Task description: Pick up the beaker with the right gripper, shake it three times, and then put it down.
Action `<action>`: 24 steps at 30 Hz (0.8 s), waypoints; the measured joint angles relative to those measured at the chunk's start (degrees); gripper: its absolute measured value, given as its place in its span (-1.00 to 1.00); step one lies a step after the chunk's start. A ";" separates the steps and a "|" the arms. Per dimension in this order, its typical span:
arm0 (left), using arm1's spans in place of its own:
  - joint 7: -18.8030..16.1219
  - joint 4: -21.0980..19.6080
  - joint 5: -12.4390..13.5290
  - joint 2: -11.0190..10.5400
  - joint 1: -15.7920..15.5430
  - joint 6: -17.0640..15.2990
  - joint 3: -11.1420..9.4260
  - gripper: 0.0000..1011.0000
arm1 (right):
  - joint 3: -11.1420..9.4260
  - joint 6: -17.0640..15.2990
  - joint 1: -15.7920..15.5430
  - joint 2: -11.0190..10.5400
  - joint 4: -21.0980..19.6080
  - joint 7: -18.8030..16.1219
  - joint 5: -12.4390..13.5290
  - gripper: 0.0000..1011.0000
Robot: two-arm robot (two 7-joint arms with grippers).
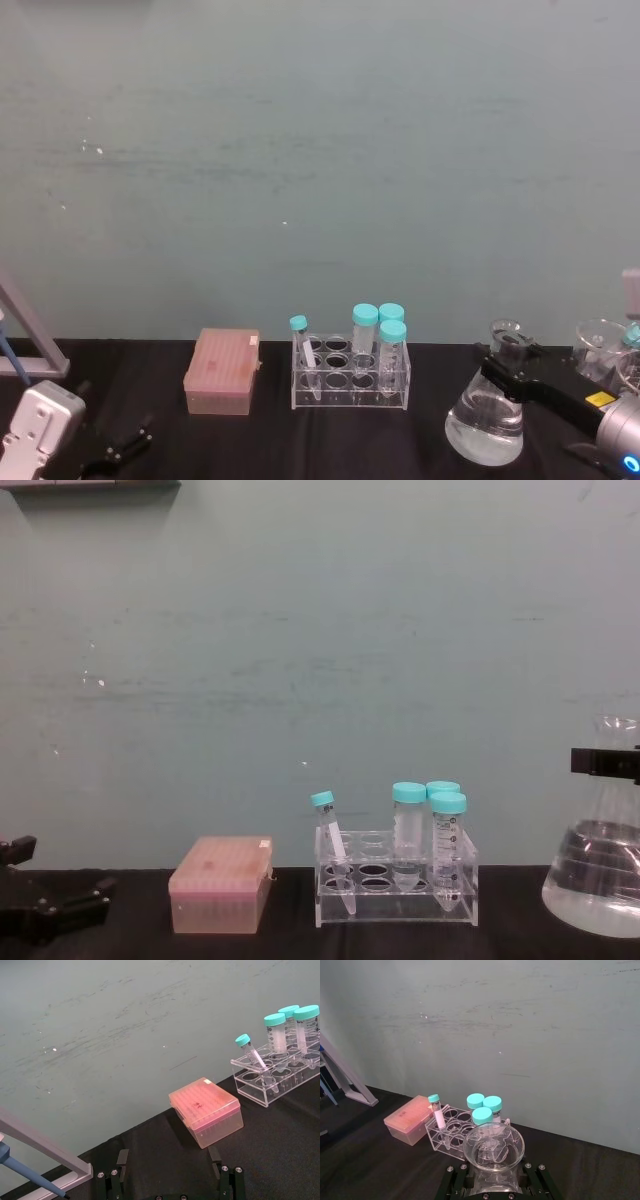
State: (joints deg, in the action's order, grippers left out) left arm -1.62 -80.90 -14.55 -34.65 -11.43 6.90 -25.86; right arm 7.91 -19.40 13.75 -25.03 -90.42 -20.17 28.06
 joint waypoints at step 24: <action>0.00 0.00 0.01 0.00 0.00 0.00 0.00 0.98 | -25.48 -37.41 3.27 24.21 0.74 21.71 43.82 -0.11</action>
State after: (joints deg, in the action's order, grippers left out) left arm -1.62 -80.90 -14.54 -34.65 -11.43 6.91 -25.86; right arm -17.58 -56.81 17.02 -0.81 -89.68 1.55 71.89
